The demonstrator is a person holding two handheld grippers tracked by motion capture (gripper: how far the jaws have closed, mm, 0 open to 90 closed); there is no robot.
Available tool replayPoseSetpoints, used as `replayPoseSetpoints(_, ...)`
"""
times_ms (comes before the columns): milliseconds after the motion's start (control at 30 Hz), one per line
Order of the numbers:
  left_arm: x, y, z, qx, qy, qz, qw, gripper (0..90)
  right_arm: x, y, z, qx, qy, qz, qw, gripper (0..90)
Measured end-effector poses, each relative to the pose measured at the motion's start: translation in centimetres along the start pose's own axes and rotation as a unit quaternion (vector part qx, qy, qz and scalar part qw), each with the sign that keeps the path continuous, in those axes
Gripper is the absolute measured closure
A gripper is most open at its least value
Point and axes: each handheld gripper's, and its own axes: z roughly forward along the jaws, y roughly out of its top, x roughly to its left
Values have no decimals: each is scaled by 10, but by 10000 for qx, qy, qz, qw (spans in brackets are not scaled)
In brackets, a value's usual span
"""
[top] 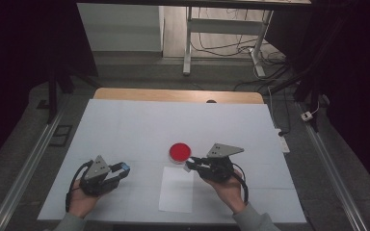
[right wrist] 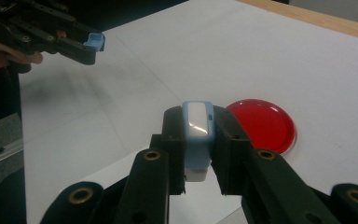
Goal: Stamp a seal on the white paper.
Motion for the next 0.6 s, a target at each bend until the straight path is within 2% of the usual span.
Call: replayPoseSetpoints(600, 0, 0, 0, 2, -6, -1, 10000, 655, 16, -8, 7, 190, 232, -127, 9995, 757)
